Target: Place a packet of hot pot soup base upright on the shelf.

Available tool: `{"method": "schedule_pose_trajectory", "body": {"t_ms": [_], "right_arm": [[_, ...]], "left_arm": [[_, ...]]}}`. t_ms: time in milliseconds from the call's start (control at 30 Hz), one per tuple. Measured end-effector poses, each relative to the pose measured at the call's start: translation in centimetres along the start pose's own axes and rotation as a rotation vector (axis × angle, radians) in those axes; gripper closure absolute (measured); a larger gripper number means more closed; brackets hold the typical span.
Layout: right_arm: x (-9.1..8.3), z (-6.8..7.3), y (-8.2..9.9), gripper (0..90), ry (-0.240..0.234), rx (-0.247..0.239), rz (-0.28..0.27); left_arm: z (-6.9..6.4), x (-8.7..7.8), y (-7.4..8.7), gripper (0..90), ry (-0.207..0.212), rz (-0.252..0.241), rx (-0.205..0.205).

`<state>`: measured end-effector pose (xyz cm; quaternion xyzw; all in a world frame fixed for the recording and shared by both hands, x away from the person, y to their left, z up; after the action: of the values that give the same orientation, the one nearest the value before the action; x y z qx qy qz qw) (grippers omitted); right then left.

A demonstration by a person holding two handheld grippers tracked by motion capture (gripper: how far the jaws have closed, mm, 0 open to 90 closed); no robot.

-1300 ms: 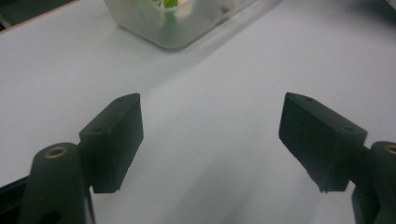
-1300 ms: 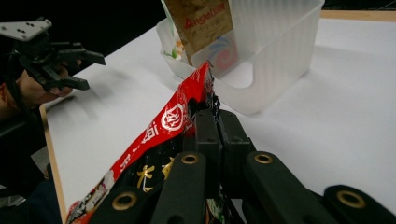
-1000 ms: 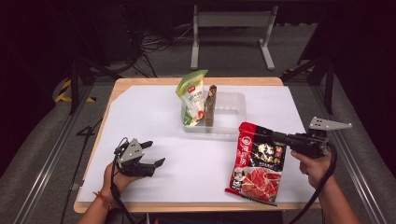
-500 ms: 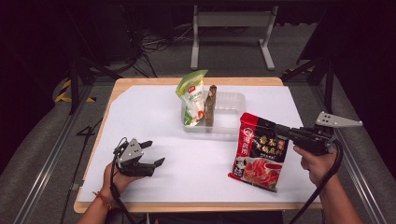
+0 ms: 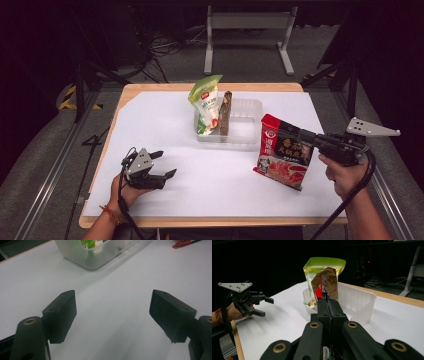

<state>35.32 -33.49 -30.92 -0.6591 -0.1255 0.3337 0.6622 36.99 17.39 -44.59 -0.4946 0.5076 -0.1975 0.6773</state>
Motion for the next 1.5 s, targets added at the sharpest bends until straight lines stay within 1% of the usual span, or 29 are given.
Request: {"method": "schedule_pose_trajectory", "body": {"t_ms": [67,100,167,233,300,333,400,467,500,533,600,633,700,767,900,967,1000,1067,1133,1200,1267,1367,1433,1500], "right_arm": [[0.0,0.0,-0.2,89.4,0.002,-0.002,-0.003],[-0.1,0.1,-0.4,89.4,0.011,-0.009,-0.003],[-0.1,0.1,-0.8,89.4,0.02,-0.006,-0.009],[-0.1,0.2,-1.3,89.5,0.027,-0.014,-0.014],[0.0,0.2,-1.8,89.5,0.047,-0.022,-0.022],[0.2,0.2,-2.2,89.4,0.047,-0.012,-0.027],[0.4,0.2,-2.6,89.5,0.053,-0.017,-0.035],[0.5,0.4,-3.0,89.4,0.058,-0.012,-0.041],[0.7,0.5,-3.3,89.4,0.065,-0.009,-0.047],[0.8,0.6,-3.5,89.4,0.062,-0.013,-0.047],[1.1,0.9,-3.9,89.4,0.074,-0.025,-0.045],[1.3,1.0,-4.1,89.4,0.069,-0.024,-0.044],[1.6,1.0,-4.4,89.4,0.076,-0.019,-0.05],[1.9,1.2,-4.8,89.4,0.068,-0.015,-0.061],[2.3,1.6,-5.4,89.4,0.057,-0.016,-0.072],[2.7,2.0,-6.3,89.4,0.062,-0.026,-0.08],[2.7,2.0,-6.3,89.4,0.062,-0.026,-0.08],[3.2,2.4,-6.8,89.4,0.07,-0.037,-0.078],[3.8,2.5,-7.2,89.4,0.078,-0.038,-0.082],[4.3,2.5,-7.4,89.4,0.078,-0.037,-0.082],[5.0,2.4,-7.6,89.4,0.084,-0.025,-0.084],[5.9,2.4,-8.1,89.4,0.1,-0.027,-0.088],[6.5,2.3,-8.4,89.4,0.121,-0.03,-0.085],[7.2,2.2,-8.7,89.4,0.123,-0.022,-0.088]], "left_arm": [[0.0,0.0,0.0,22.7,-0.004,-0.005,-0.002],[0.1,-0.1,0.0,22.7,-0.005,-0.006,-0.005],[0.1,-0.1,0.0,22.7,-0.006,-0.009,-0.008],[0.2,-0.2,0.0,22.7,-0.008,-0.015,-0.01],[0.2,-0.3,0.0,22.5,-0.013,-0.023,-0.017],[0.3,-0.3,0.1,22.4,-0.011,-0.021,-0.018],[0.3,-0.4,0.0,22.4,-0.015,-0.027,-0.016],[0.3,-0.4,0.0,22.1,-0.013,-0.032,-0.019],[0.3,-0.4,0.0,21.7,-0.014,-0.022,-0.015],[0.3,-0.3,0.0,21.2,-0.014,-0.018,-0.012],[0.2,-0.4,-0.1,21.1,-0.013,-0.018,0.004],[0.2,-0.4,-0.1,21.0,-0.016,-0.019,0.008],[0.1,-0.4,-0.1,20.8,-0.014,-0.019,0.001],[0.1,-0.3,-0.1,20.4,-0.012,-0.013,-0.002],[0.2,-0.2,0.0,20.3,-0.01,-0.008,-0.003],[0.2,-0.2,0.0,20.4,-0.011,-0.016,-0.007],[0.2,-0.3,0.0,20.4,-0.009,-0.017,-0.008],[0.2,-0.4,0.0,20.4,-0.01,-0.019,-0.006],[0.2,-0.4,0.0,20.4,-0.01,-0.018,-0.008],[0.2,-0.3,0.0,20.3,-0.007,-0.014,-0.007],[0.2,-0.3,0.0,20.2,-0.007,-0.017,-0.005],[0.3,-0.3,0.0,20.1,-0.007,-0.016,-0.011],[0.3,-0.3,0.0,20.1,-0.004,-0.017,-0.01],[0.2,-0.3,0.0,20.1,-0.006,-0.021,-0.007]]}}
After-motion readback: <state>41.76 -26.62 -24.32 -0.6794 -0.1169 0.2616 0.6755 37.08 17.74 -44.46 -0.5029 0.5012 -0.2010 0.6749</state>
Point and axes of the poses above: each handheld gripper's, and its own axes: x roughly forward along the jaws, y roughly out of its underside, z roughly to its left, the point moved 2 cm from there along x, roughly forward along the jaws, and after that the axes turned 10 degrees about y, right-handed, at the moved point
